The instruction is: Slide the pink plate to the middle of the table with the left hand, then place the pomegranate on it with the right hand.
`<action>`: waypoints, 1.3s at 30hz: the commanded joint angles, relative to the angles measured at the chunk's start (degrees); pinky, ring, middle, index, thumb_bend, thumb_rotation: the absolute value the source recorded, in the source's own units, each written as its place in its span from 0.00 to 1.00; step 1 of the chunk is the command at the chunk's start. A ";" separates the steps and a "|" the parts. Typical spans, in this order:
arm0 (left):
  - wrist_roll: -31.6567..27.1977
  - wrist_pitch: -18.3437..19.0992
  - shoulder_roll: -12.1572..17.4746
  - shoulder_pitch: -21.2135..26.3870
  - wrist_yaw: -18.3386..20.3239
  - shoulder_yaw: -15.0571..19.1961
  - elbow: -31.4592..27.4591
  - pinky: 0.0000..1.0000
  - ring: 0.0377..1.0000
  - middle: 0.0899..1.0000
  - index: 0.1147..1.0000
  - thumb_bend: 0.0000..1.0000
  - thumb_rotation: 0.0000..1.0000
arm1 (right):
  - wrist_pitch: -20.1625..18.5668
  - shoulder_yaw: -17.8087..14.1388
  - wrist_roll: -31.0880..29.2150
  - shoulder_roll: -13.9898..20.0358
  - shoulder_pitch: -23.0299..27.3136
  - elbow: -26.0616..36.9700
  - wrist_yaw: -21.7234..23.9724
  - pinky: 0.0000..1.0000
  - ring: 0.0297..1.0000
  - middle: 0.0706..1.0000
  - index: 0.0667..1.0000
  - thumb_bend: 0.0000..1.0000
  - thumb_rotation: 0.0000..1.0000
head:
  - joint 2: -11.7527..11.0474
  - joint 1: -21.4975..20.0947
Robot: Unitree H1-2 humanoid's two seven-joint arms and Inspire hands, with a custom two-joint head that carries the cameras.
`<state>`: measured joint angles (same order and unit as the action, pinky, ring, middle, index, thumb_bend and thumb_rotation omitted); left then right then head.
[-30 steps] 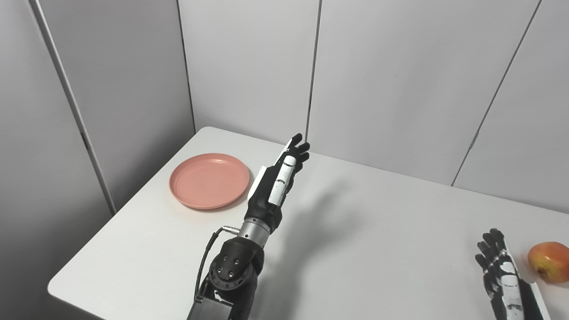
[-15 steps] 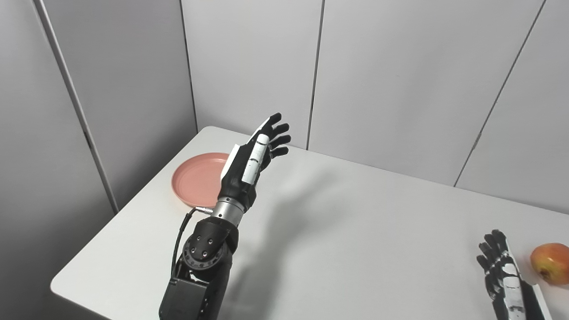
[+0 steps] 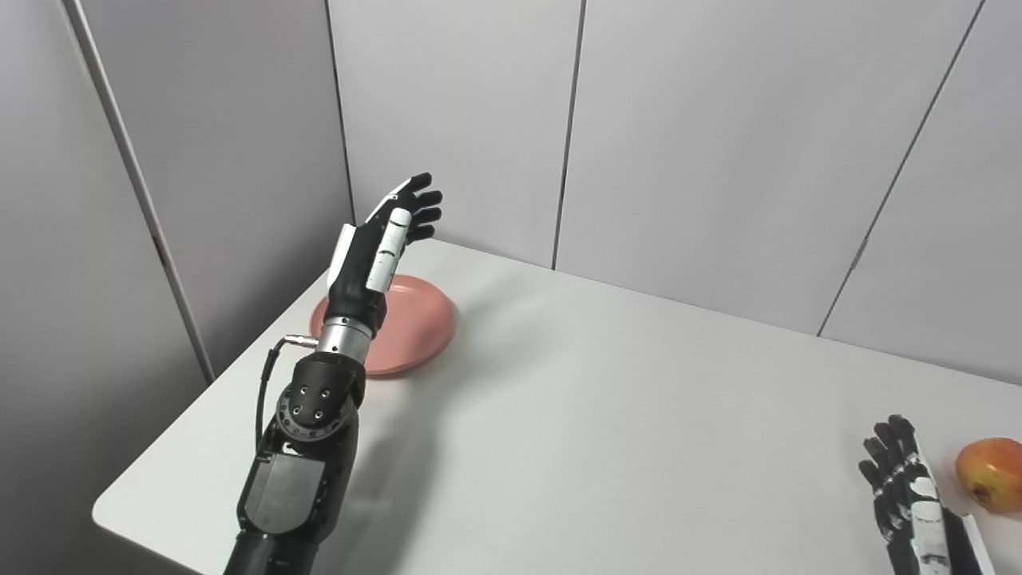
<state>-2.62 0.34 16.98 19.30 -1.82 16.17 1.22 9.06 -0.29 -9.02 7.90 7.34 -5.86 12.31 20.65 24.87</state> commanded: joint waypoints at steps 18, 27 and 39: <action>0.93 -3.01 9.97 3.95 -0.30 3.41 10.45 0.85 0.81 0.78 0.78 0.60 1.00 | -0.30 -0.26 -0.67 -0.11 -1.60 0.59 0.00 1.00 1.00 1.00 1.00 0.42 1.00 | -0.15 0.74; -2.70 -4.66 11.09 5.67 0.88 4.42 17.66 0.87 0.83 0.80 0.79 0.62 1.00 | -0.14 -0.30 -0.78 -0.04 -1.70 0.42 0.13 1.00 1.00 1.00 1.00 0.44 1.00 | -0.16 1.02; -5.51 -8.93 10.33 9.06 2.10 3.54 27.85 0.85 0.83 0.80 0.78 0.62 1.00 | -1.16 -0.30 -0.16 -0.22 -2.22 1.64 -0.67 1.00 1.00 1.00 1.00 0.46 1.00 | -0.25 0.87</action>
<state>-7.03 -5.76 26.27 24.73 -0.15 19.56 29.16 8.75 -0.41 -8.85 7.82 6.09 -4.36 11.81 20.39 25.75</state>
